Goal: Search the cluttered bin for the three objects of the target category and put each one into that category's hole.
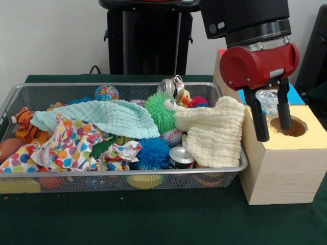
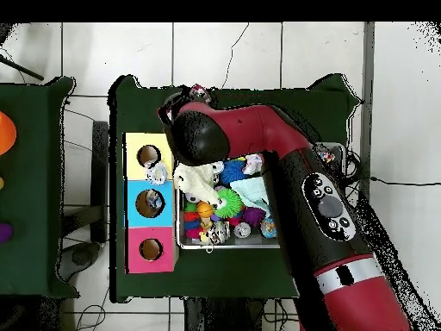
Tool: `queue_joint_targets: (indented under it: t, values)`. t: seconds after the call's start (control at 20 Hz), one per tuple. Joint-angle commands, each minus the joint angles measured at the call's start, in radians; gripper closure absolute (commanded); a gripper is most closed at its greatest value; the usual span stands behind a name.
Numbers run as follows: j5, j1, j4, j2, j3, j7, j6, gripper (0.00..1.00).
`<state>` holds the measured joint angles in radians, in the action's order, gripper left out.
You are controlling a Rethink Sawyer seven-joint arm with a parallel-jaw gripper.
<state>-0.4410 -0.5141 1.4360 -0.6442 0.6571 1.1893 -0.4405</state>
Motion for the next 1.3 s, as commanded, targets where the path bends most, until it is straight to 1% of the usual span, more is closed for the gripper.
queue_joint_targets:
  t: [0.05,0.1,0.4,0.8,0.95,1.1,1.3]
  values:
    - [-0.055,-0.028,0.124,-0.001,-0.006,0.027,0.032,0.00]
    - [-0.066,-0.038,0.143,0.003,-0.015,0.039,0.060,0.00]
    - [-0.077,-0.069,0.191,0.003,-0.003,0.032,0.107,0.00]
    - [-0.064,-0.081,0.206,-0.006,0.008,0.027,0.104,0.00]
    - [-0.076,-0.076,0.212,-0.015,-0.003,0.032,0.115,0.00]
    - [-0.099,-0.053,0.209,-0.030,-0.035,0.040,0.118,0.00]
    - [-0.102,-0.038,0.210,-0.044,-0.044,0.053,0.110,0.00]
